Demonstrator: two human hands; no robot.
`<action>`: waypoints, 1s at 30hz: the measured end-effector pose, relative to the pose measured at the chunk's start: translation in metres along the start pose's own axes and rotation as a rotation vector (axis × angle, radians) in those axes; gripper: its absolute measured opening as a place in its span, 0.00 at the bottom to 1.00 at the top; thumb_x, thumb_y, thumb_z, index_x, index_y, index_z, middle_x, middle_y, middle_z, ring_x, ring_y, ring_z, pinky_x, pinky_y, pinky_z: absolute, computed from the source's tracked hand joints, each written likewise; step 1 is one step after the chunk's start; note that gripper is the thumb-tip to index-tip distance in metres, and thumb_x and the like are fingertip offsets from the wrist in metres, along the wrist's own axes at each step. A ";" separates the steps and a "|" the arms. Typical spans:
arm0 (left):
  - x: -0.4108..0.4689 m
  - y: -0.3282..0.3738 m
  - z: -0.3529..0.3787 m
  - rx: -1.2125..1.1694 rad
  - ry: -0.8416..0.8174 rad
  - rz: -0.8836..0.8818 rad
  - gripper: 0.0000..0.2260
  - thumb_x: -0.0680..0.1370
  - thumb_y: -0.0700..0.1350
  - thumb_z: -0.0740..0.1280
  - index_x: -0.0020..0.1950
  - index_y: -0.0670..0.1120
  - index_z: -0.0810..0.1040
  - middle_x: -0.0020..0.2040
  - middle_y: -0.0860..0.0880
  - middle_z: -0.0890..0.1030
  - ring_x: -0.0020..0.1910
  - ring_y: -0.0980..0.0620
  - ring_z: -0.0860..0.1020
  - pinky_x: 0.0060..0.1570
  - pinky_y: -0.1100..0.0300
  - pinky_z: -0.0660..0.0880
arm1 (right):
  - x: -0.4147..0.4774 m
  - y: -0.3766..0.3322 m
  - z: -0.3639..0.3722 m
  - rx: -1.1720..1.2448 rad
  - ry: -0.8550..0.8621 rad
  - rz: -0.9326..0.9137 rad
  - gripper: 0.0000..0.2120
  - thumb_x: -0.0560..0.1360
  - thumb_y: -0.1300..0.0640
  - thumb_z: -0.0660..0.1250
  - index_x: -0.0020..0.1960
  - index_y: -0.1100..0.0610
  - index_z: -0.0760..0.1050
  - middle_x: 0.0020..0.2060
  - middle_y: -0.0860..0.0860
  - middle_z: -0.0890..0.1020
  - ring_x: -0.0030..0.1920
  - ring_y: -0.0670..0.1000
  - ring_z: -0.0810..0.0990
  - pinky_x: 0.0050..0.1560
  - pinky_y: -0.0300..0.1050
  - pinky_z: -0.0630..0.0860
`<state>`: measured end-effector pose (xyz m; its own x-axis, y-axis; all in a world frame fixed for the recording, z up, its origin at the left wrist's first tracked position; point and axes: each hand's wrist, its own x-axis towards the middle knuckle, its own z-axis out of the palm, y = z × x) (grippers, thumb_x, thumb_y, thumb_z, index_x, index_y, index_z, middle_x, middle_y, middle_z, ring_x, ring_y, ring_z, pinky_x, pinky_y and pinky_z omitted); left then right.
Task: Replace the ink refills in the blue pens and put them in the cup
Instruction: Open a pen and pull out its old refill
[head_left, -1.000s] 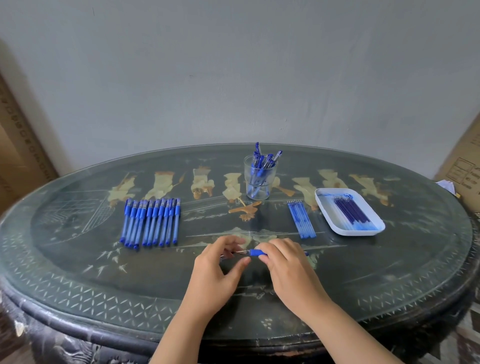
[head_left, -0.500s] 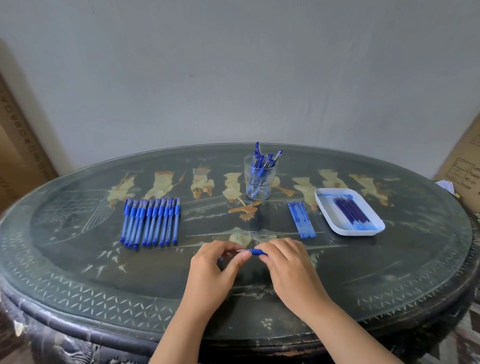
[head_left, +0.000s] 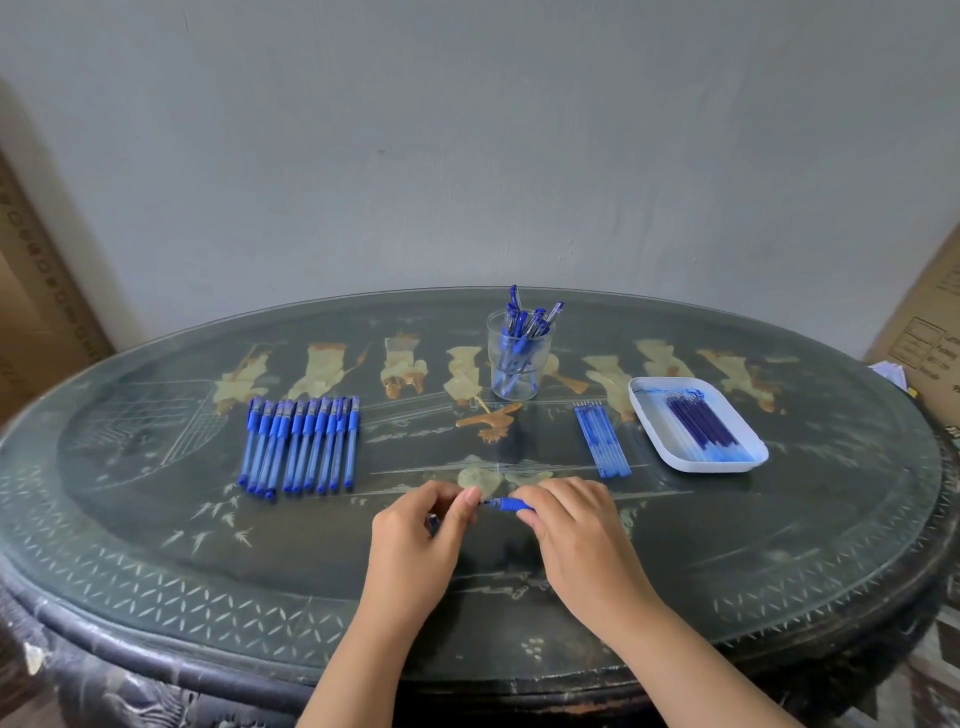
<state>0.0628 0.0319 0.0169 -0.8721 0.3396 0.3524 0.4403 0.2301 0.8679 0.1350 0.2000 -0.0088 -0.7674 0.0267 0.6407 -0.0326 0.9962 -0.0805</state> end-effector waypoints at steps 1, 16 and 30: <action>0.000 -0.001 0.000 -0.009 0.010 -0.010 0.10 0.74 0.55 0.67 0.41 0.51 0.82 0.34 0.58 0.82 0.32 0.61 0.76 0.35 0.71 0.69 | 0.000 0.000 0.000 0.004 0.003 0.004 0.11 0.81 0.54 0.56 0.51 0.52 0.77 0.43 0.44 0.78 0.43 0.48 0.75 0.47 0.42 0.70; 0.000 -0.015 0.000 0.328 0.029 0.166 0.09 0.68 0.38 0.73 0.42 0.52 0.84 0.41 0.59 0.79 0.40 0.57 0.77 0.44 0.63 0.75 | 0.000 0.001 -0.001 0.034 0.045 0.074 0.12 0.80 0.55 0.56 0.53 0.54 0.78 0.44 0.46 0.79 0.43 0.49 0.77 0.47 0.46 0.75; 0.001 -0.019 0.007 0.538 -0.023 0.216 0.12 0.64 0.41 0.77 0.44 0.53 0.83 0.42 0.60 0.82 0.44 0.51 0.78 0.43 0.56 0.72 | 0.000 0.000 -0.004 0.032 0.035 0.070 0.12 0.80 0.55 0.57 0.55 0.54 0.78 0.45 0.45 0.79 0.44 0.49 0.77 0.47 0.45 0.75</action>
<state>0.0555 0.0343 -0.0014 -0.7484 0.4482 0.4889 0.6594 0.5826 0.4752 0.1371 0.2001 -0.0060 -0.7455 0.0999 0.6589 -0.0002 0.9887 -0.1501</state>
